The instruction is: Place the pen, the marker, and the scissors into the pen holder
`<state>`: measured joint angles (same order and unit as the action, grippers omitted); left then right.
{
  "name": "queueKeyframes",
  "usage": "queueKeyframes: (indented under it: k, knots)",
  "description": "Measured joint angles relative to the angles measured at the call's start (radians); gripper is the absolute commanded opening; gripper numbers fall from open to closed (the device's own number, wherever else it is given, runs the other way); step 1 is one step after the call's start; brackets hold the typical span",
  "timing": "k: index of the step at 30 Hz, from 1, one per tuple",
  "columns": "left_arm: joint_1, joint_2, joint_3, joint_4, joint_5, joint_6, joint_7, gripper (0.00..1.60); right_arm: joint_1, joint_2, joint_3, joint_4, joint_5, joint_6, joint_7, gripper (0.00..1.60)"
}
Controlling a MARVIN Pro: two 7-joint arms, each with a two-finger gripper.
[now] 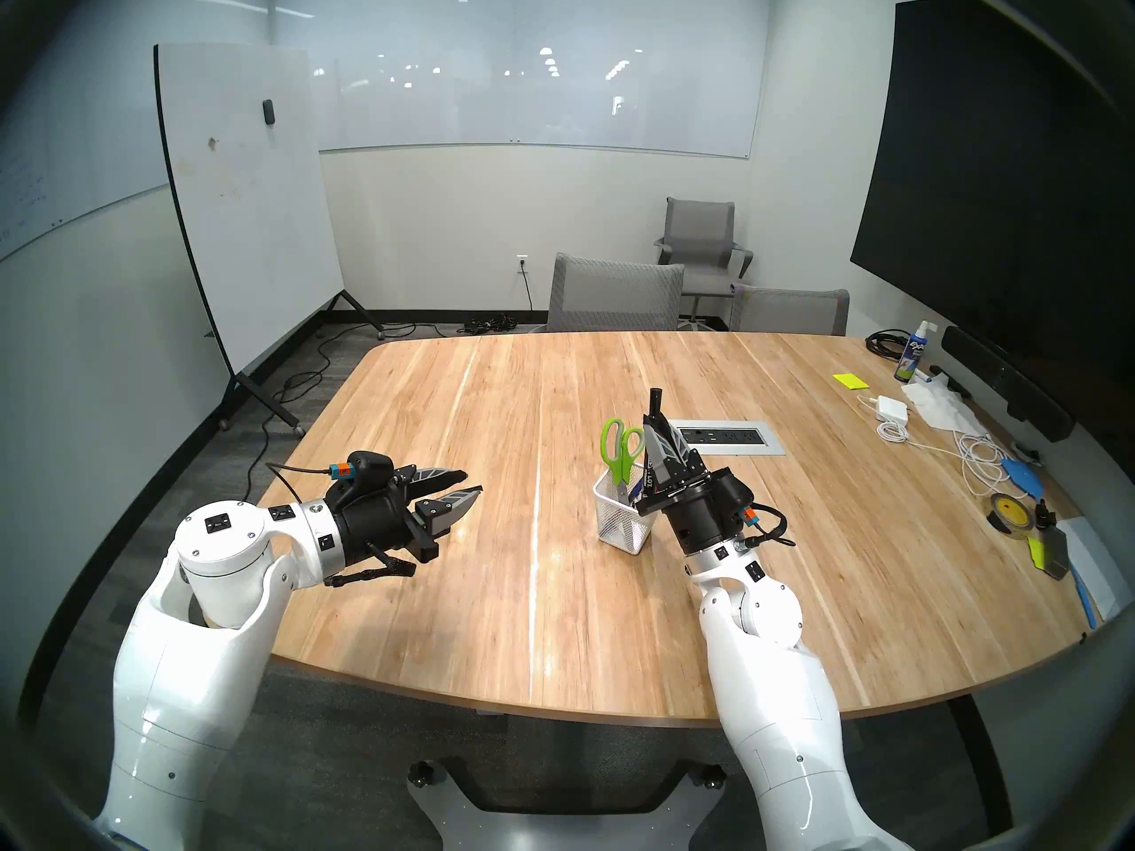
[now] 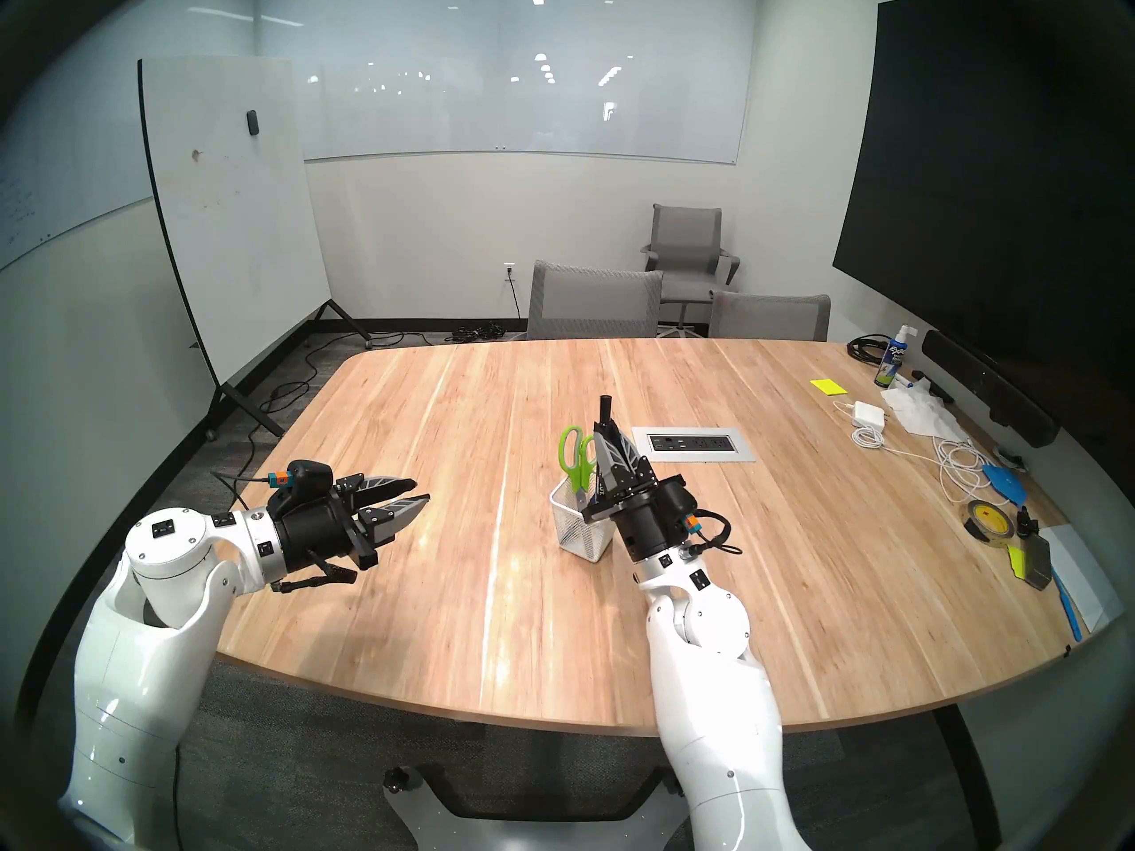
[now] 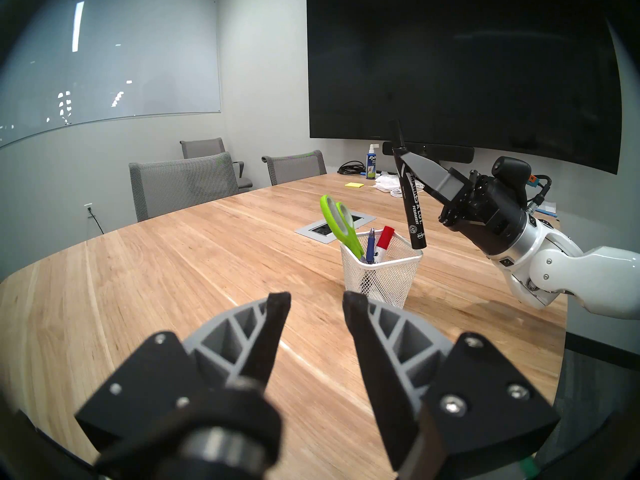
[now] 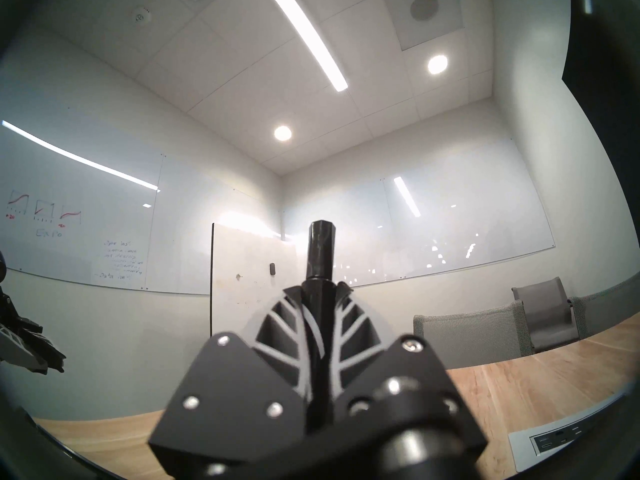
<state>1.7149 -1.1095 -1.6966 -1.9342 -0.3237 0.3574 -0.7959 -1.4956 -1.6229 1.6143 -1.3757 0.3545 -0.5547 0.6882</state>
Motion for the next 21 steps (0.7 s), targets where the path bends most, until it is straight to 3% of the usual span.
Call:
queueKeyframes:
  k: [21]
  knots:
    - [0.0, 0.0, 0.0, 0.0, 0.0, 0.0, 0.0, 0.93, 0.01, 0.019, 0.0, 0.032, -0.047, -0.012, 0.003, 0.0]
